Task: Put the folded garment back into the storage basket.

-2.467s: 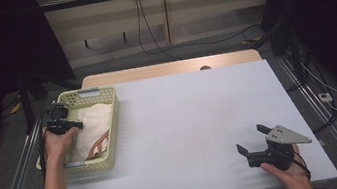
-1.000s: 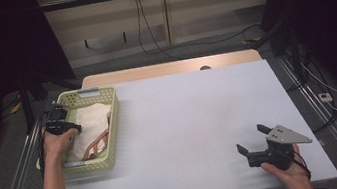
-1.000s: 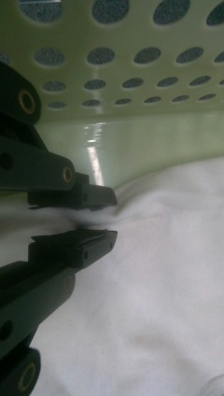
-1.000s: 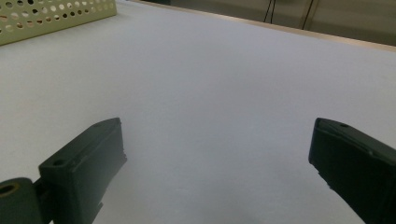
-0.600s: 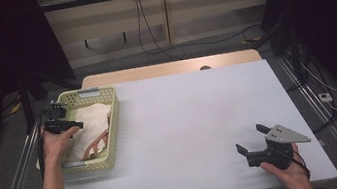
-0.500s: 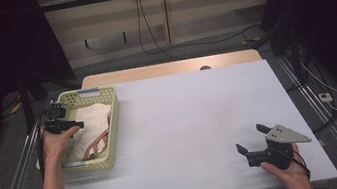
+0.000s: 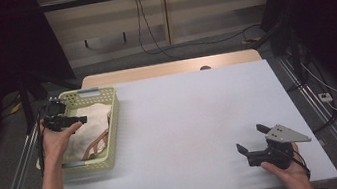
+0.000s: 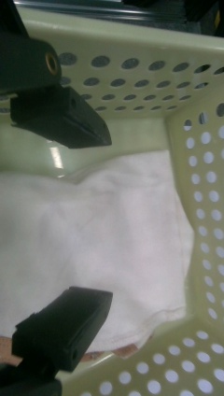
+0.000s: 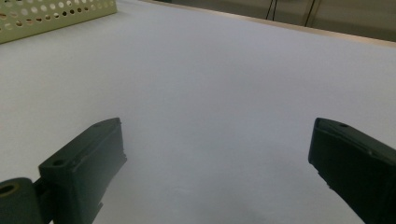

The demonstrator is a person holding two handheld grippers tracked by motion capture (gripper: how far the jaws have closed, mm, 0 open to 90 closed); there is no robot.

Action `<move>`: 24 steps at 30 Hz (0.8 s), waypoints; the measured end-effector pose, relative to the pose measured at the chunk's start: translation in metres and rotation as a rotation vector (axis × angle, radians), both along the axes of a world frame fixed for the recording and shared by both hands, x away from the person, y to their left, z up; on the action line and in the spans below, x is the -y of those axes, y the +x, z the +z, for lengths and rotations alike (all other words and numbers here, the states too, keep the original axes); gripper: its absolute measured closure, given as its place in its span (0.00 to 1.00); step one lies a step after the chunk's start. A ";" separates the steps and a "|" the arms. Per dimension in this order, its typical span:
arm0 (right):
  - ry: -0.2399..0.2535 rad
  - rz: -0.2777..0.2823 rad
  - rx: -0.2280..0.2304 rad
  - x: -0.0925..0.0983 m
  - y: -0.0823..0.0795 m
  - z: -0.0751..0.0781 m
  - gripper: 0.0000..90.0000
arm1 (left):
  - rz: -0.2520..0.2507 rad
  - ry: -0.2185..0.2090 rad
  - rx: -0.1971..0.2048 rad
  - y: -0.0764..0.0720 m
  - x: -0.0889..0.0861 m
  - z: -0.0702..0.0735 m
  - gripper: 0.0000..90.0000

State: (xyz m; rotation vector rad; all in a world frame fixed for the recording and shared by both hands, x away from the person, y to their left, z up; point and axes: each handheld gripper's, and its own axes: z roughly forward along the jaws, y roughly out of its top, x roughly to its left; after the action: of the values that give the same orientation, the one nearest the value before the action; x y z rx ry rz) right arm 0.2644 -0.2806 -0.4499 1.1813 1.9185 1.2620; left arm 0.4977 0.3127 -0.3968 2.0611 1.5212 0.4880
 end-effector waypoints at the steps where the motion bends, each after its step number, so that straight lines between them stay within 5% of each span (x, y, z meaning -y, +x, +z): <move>1: 0.000 0.000 0.000 0.000 0.000 0.000 0.04 | 0.009 -0.014 0.003 -0.001 0.000 0.002 0.20; 5: 0.004 -0.003 -0.002 0.001 0.000 0.000 0.04 | 0.032 -0.014 0.051 -0.004 0.002 0.005 0.18; 10: 0.006 -0.006 -0.004 0.001 0.001 0.000 0.04 | 0.007 -0.091 0.065 -0.006 -0.002 0.009 0.05; 15: 0.004 -0.006 -0.001 0.001 0.001 0.000 0.04 | -0.042 -0.133 0.134 -0.014 -0.005 0.014 0.08; 20: -0.001 -0.010 0.001 0.000 0.000 0.001 0.04 | -0.023 -0.094 0.212 -0.026 -0.001 0.023 0.08; 24: -0.005 -0.007 -0.002 -0.002 0.001 0.001 0.04 | -0.072 -0.093 0.257 -0.035 0.001 0.034 0.08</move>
State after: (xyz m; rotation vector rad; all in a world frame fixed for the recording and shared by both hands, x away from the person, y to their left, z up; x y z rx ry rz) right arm 0.2657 -0.2787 -0.4492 1.1852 1.9165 1.2520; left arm 0.4624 0.3118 -0.3631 1.8926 1.2911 0.6165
